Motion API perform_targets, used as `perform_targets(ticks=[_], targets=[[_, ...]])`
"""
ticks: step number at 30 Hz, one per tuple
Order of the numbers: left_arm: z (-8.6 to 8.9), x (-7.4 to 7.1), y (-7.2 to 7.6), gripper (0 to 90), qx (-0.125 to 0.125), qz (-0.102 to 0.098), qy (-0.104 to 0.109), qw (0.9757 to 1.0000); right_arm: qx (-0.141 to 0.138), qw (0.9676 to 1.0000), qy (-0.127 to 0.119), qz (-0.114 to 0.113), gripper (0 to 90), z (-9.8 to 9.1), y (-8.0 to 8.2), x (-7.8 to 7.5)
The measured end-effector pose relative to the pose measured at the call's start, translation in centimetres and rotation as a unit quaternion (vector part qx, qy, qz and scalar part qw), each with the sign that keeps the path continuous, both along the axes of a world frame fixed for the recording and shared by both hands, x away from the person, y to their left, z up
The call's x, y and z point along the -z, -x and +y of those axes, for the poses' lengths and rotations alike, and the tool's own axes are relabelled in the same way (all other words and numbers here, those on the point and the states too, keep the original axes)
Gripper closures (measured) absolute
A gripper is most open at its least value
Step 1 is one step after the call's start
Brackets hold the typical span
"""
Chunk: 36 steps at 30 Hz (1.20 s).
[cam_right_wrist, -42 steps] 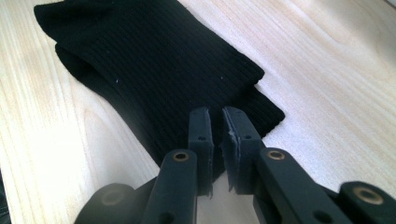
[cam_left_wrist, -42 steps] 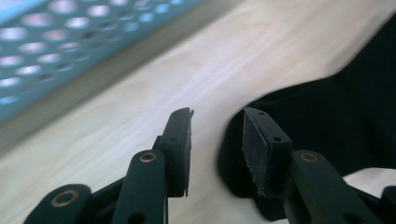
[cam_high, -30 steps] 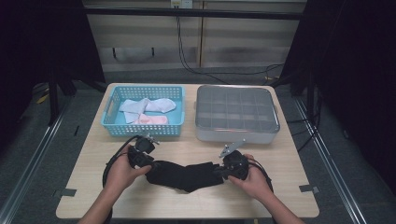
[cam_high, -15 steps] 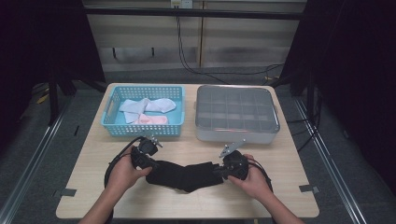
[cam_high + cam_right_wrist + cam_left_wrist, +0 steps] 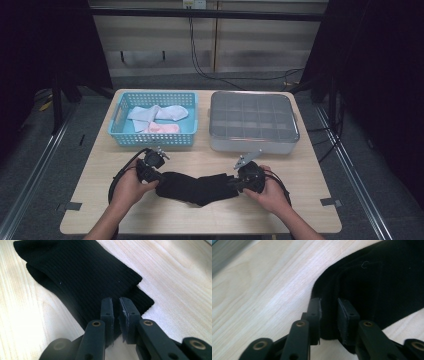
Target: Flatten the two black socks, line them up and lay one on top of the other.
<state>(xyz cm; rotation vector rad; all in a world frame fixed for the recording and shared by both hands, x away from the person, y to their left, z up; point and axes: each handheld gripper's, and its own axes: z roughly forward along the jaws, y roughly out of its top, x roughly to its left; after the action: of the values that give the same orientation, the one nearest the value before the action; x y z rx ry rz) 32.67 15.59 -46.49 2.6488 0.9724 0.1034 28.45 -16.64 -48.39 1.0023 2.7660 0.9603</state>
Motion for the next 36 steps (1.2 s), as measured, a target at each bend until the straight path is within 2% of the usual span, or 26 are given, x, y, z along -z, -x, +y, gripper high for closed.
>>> perform_targets(ticks=[3, 4, 6, 8, 9, 11, 16, 18, 21, 27, 28, 29, 31, 33, 34, 36], targets=[[-0.6, 0.2, 0.3, 68.4, 0.003, -0.012, -0.008, 0.9999, 0.001, 1.0000, 0.002, 0.000, 81.5, 0.0, 0.0, 0.0], [-0.7, 0.2, 0.5, 69.9, 0.002, -0.009, -0.008, 0.9999, 0.000, 1.0000, 0.001, 0.000, 81.6, 0.0, 0.0, 0.0], [-0.8, 0.2, 0.6, 80.8, 0.003, -0.004, -0.005, 1.0000, 0.002, 1.0000, 0.000, 0.000, 81.8, 0.0, 0.0, 0.0], [-0.9, 0.1, 0.5, 83.5, 0.004, 0.001, -0.007, 1.0000, 0.002, 1.0000, -0.001, 0.000, 82.0, 0.0, 0.0, 0.1], [-0.8, -0.1, 0.4, 84.0, -0.001, 0.006, -0.003, 1.0000, 0.003, 1.0000, -0.002, -0.001, 82.2, -0.1, 0.0, 0.1], [-0.4, -0.7, 0.2, 84.4, -0.003, 0.004, 0.005, 1.0000, 0.001, 1.0000, -0.003, -0.002, 82.4, -0.1, 0.0, 0.1], [1.2, -2.4, -0.3, 83.9, -0.034, -0.016, 0.046, 0.9983, -0.001, 1.0000, -0.003, 0.000, 82.9, 0.0, 0.0, 0.1], [1.7, -2.8, -0.5, 83.6, -0.045, -0.019, 0.050, 0.9975, -0.002, 1.0000, -0.002, 0.001, 83.1, 0.1, 0.0, 0.1], [2.0, -2.7, -0.5, 82.3, -0.053, -0.024, 0.040, 0.9975, -0.001, 1.0000, -0.004, 0.003, 83.4, 0.3, 0.0, 0.2], [2.4, -2.2, -0.6, 84.4, -0.061, -0.022, 0.030, 0.9974, -0.006, 1.0000, 0.001, 0.001, 83.5, 0.4, 0.0, 0.1], [2.6, -2.3, -0.7, 87.4, -0.068, -0.033, 0.021, 0.9969, -0.006, 1.0000, 0.003, -0.001, 83.6, 0.4, 0.0, 0.1], [2.9, -2.4, -0.8, 88.0, -0.077, -0.037, 0.021, 0.9961, -0.007, 1.0000, 0.003, 0.000, 83.6, 0.4, -0.1, 0.1], [3.4, -2.6, -1.1, 88.0, -0.085, -0.033, 0.024, 0.9955, -0.005, 1.0000, 0.003, 0.004, 83.7, 0.5, -0.1, 0.1], [3.5, -2.5, -1.3, 89.0, -0.075, -0.026, 0.029, 0.9964, -0.006, 1.0000, 0.003, 0.003, 83.7, 0.5, -0.1, 0.1], [3.4, -2.2, -1.3, 88.8, -0.067, -0.013, 0.041, 0.9968, -0.006, 1.0000, 0.003, 0.002, 83.7, 0.5, -0.1, 0.1], [2.9, -1.9, -1.2, 84.4, -0.060, -0.015, 0.051, 0.9968, -0.005, 1.0000, 0.003, 0.002, 83.6, 0.5, -0.1, 0.1]])
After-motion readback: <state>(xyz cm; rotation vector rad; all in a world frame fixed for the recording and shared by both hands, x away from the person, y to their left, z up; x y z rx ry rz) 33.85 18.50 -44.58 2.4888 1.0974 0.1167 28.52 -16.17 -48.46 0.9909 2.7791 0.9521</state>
